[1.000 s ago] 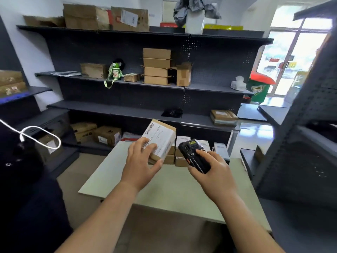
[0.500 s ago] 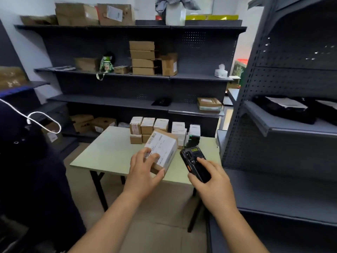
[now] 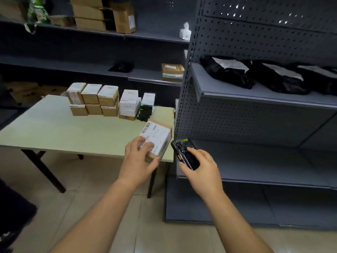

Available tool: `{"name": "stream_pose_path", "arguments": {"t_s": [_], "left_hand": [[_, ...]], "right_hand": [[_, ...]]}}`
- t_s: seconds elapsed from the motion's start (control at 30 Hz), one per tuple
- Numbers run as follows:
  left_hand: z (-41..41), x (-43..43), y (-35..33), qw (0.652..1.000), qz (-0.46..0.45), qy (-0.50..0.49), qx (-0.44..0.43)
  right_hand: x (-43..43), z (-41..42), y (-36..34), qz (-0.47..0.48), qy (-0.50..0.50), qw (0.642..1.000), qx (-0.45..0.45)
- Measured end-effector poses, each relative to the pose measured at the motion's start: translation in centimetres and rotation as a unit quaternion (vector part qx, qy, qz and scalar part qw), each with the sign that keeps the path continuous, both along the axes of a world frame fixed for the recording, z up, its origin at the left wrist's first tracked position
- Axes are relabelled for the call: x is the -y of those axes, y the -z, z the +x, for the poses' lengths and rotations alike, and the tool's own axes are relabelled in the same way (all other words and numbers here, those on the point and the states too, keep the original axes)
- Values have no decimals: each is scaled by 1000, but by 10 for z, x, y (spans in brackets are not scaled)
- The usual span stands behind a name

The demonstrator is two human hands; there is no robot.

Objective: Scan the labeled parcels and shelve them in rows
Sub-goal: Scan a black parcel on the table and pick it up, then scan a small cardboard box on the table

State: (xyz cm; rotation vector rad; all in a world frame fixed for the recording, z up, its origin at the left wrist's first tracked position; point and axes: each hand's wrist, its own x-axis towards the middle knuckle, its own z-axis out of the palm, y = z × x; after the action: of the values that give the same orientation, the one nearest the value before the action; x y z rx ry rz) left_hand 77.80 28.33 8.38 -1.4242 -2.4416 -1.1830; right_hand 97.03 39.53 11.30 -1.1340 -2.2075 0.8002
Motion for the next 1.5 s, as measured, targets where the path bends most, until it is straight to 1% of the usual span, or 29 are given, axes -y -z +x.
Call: {"name": "stream_pose_path", "arguments": {"t_s": [0.27, 0.4, 0.53, 0.7, 0.83, 0.93, 1.07, 1.13, 1.27, 1.4, 1.5], "left_hand": [[73, -77, 26, 999, -30, -28, 30], [110, -131, 48, 996, -50, -56, 43], [127, -179, 81, 992, -77, -83, 60], [130, -224, 141, 981, -137, -110, 88], [125, -255, 182, 973, -187, -110, 80], [119, -273, 200, 970, -196, -122, 77], [110, -295, 212, 974, -177, -133, 53], [103, -308, 214, 974, -170, -138, 56], [91, -327, 215, 972, -179, -144, 52], [84, -340, 218, 976, -169, -137, 28], [80, -347, 219, 974, -181, -138, 22]], "right_hand": [[-88, 64, 39, -40, -16, 999, 24], [-149, 95, 65, -59, -33, 997, 40], [-203, 110, 91, -67, -41, 995, 66], [-249, 108, 134, -90, -50, 993, 63], [-274, 98, 160, -88, -53, 993, 58], [-286, 92, 175, -78, -54, 994, 52], [-300, 90, 189, -76, -46, 995, 47], [-308, 92, 195, -85, -37, 994, 51], [-319, 98, 203, -83, -26, 994, 60], [-326, 103, 203, -75, -5, 996, 54], [-328, 105, 202, -76, -3, 996, 46]]}}
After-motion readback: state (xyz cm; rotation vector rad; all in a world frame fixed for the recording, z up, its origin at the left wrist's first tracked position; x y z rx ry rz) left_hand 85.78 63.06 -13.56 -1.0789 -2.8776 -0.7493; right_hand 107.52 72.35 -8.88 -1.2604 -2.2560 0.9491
